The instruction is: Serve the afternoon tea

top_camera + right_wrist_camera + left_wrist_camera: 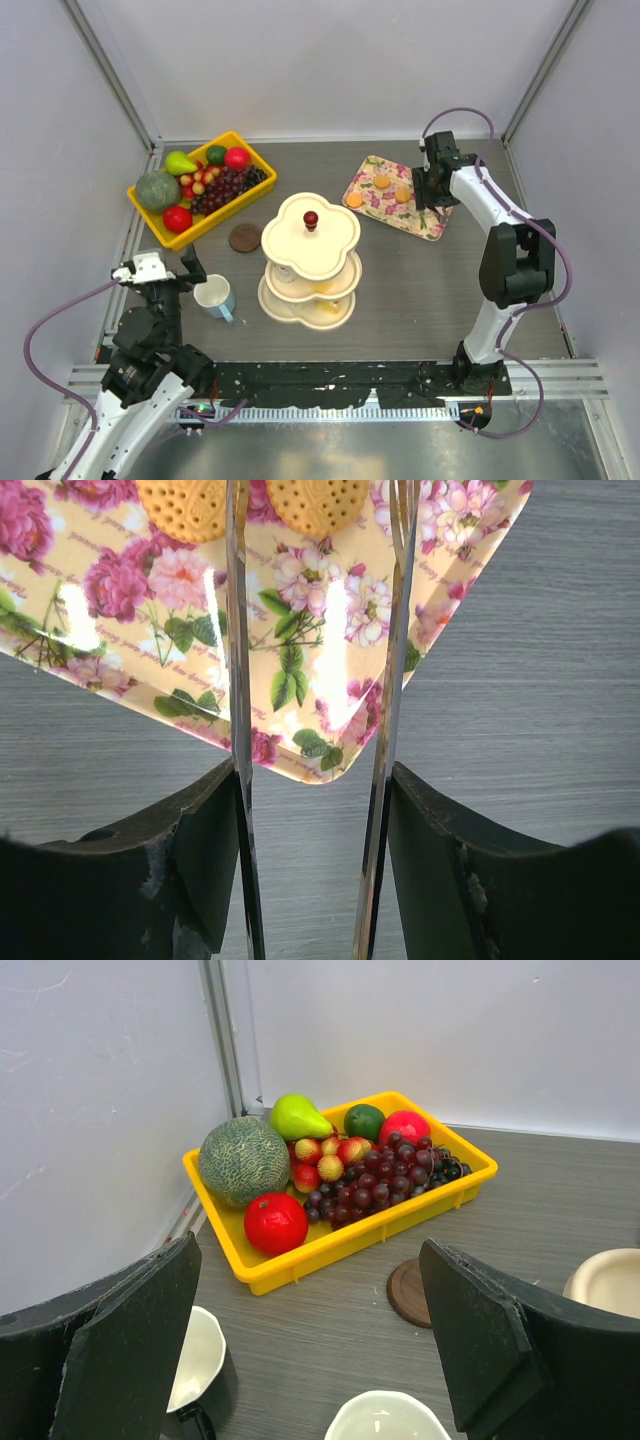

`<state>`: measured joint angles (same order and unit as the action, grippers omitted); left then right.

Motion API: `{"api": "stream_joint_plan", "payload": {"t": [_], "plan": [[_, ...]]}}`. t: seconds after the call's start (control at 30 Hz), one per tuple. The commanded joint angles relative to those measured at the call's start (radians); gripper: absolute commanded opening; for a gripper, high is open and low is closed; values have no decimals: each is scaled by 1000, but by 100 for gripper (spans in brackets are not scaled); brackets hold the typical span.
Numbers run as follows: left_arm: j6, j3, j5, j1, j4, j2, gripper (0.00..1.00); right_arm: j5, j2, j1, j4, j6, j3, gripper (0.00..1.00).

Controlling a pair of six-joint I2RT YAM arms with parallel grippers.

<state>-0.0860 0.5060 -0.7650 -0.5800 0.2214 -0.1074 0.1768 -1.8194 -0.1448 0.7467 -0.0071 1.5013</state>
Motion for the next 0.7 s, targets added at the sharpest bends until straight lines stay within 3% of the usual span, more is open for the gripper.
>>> {"api": "stream_joint_plan", "payload": {"t": [0.0,0.37,0.67], "plan": [[6,14,3,6,-31,-11,99,13,-26,1,-27,-17,51,61],[6,14,3,5,-31,-12,99,12,-52,7,29,-28,27,55],[8,14,7,5,-31,-9,99,64,84,7,66,-25,-27,43]]}}
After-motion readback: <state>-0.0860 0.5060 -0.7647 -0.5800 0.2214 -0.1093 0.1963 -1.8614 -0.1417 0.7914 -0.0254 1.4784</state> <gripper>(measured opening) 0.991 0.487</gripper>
